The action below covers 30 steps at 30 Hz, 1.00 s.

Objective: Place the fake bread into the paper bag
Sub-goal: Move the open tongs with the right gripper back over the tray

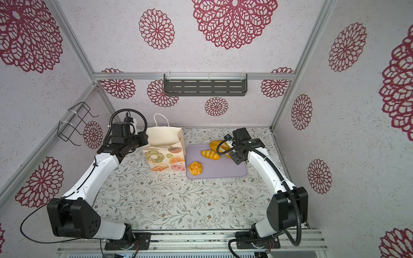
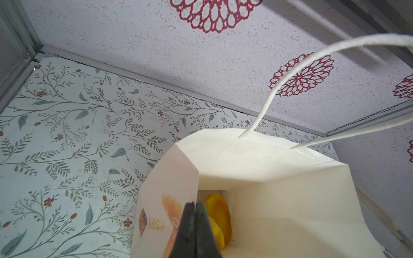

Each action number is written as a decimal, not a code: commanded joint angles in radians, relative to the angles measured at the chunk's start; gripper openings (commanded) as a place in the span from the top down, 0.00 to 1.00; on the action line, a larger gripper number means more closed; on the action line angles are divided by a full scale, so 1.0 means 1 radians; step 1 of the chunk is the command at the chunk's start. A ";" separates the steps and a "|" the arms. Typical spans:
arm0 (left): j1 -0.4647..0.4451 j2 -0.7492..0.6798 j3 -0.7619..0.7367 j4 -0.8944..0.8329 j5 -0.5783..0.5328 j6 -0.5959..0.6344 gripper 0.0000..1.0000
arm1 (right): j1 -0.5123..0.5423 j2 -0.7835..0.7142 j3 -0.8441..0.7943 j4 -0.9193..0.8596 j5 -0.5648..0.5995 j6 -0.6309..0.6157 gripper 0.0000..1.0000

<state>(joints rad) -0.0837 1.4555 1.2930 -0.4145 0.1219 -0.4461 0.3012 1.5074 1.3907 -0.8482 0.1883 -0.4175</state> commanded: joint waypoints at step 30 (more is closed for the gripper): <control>-0.028 0.034 -0.006 0.007 0.024 0.001 1.00 | -0.007 0.099 0.010 -0.058 0.148 -0.022 0.45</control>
<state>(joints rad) -0.0948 1.4689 1.2930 -0.3996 0.1226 -0.4465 0.3004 1.6131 1.3808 -0.8944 0.3069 -0.4267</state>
